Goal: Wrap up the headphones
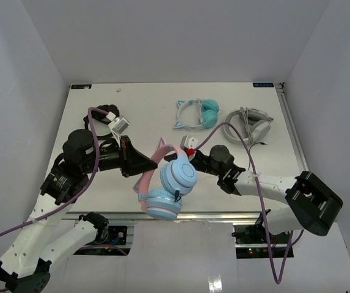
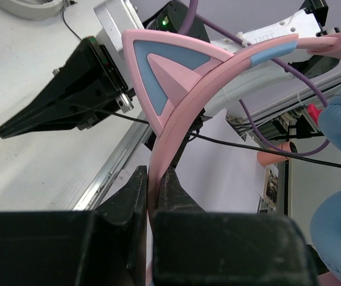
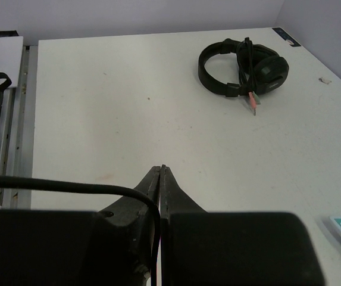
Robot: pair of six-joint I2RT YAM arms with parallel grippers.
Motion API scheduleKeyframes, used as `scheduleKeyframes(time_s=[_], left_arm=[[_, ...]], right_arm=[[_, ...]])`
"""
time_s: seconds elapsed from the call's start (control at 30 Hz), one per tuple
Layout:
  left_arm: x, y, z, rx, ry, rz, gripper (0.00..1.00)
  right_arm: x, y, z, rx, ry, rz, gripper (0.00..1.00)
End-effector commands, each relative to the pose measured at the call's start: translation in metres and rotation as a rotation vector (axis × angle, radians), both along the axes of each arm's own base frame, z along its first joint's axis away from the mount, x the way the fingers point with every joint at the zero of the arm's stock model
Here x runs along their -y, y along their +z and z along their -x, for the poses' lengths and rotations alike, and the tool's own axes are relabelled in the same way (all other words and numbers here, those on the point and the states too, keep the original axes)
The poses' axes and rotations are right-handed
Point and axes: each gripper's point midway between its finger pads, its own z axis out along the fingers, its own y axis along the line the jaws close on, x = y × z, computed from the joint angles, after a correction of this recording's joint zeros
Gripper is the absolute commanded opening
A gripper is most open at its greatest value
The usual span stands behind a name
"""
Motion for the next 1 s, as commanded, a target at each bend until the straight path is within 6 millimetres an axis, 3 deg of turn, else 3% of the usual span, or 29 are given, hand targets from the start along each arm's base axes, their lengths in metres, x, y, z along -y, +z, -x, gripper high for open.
scheduleKeyframes(time_s=[0.0,0.2,0.3,0.57,0.73,0.97], left_arm=[[0.001,-0.007,0.013,0.031,-0.079,0.007,0.0],[-0.001,-0.083,-0.016,-0.076,0.02,-0.158,0.0],[-0.004,-0.105,-0.027,-0.093,0.059,-0.216,0.0],[-0.024,-0.147,-0.059,-0.142,0.236,-0.412,0.0],[-0.037,-0.172,-0.08,-0.183,0.36,-0.534,0.0],[-0.035,-0.19,-0.093,-0.202,0.423,-0.63,0.0]], right_arm=[[-0.002,0.021,-0.031,0.034,-0.103,0.036,0.08],[0.014,0.052,-0.052,0.01,-0.148,0.131,0.08],[0.026,0.063,-0.055,0.004,-0.185,0.199,0.08],[0.054,0.081,-0.064,-0.025,-0.293,0.326,0.08],[0.049,0.087,-0.044,-0.069,-0.203,0.34,0.08],[0.045,0.091,-0.028,-0.079,-0.153,0.326,0.08]])
